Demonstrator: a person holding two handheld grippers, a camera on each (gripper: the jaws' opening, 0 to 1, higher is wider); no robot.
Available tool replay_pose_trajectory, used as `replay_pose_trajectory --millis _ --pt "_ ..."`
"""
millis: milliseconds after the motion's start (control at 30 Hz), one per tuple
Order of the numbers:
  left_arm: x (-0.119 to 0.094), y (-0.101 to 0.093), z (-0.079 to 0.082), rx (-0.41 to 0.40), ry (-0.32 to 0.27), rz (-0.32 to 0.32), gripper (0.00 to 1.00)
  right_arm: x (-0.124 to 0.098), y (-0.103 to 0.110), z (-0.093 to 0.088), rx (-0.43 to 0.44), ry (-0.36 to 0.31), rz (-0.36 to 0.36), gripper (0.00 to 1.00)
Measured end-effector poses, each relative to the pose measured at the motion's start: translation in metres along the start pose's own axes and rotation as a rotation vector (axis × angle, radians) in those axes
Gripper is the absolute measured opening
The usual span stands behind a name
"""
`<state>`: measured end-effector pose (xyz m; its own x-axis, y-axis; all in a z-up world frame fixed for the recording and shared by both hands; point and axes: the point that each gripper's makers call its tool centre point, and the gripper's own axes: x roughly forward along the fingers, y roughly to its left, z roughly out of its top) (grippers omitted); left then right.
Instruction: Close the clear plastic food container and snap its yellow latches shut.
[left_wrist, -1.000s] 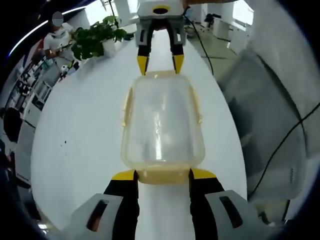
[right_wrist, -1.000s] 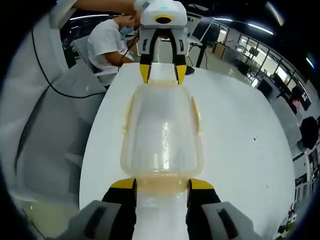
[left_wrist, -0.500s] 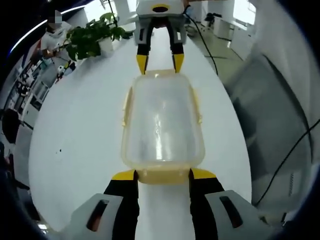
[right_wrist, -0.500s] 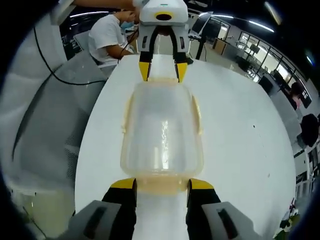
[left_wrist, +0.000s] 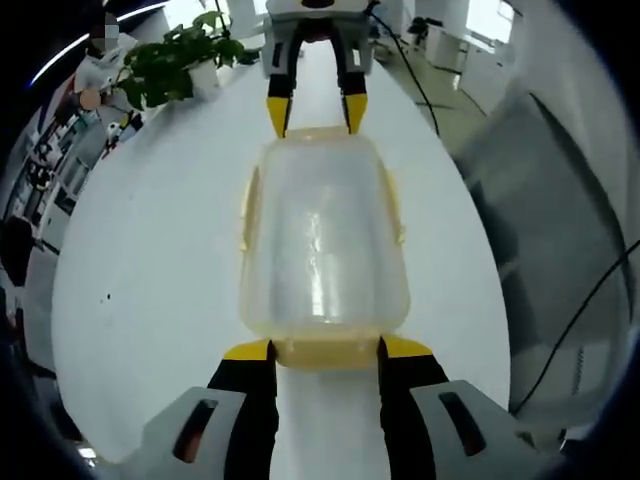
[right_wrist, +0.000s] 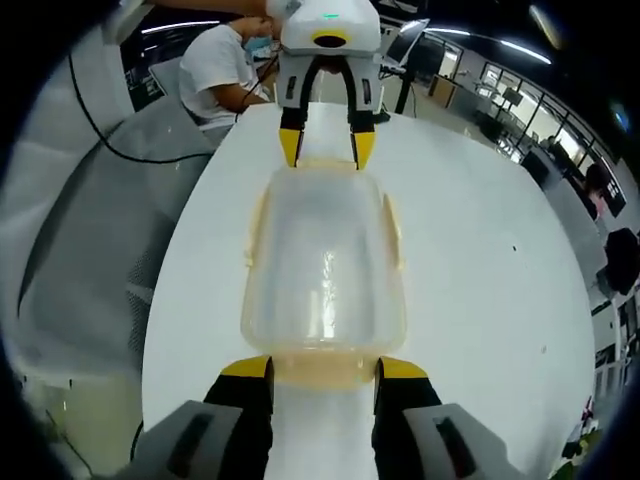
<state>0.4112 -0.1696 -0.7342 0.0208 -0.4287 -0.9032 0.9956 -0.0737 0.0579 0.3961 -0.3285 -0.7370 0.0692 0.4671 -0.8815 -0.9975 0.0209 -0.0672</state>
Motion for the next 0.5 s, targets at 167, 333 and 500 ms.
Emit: replay_pose_trajectory --millis 167,333,500 --pt "0.003 -0.0008 0.0028 -0.006 -0.005 -0.006 0.37 0.002 0.0005 -0.0063 0.004 0.005 0.01 0.37" --pt "0.0083 -0.004 -0.0017 -0.011 0.015 -0.015 0.37 0.0045 0.0028 -0.0051 0.005 -0.002 0.016 0.37" --pt "0.0074 -0.0033 -0.0026 -0.019 0.005 -0.016 0.37 0.0054 0.0027 -0.005 0.005 -0.004 0.017 0.37"
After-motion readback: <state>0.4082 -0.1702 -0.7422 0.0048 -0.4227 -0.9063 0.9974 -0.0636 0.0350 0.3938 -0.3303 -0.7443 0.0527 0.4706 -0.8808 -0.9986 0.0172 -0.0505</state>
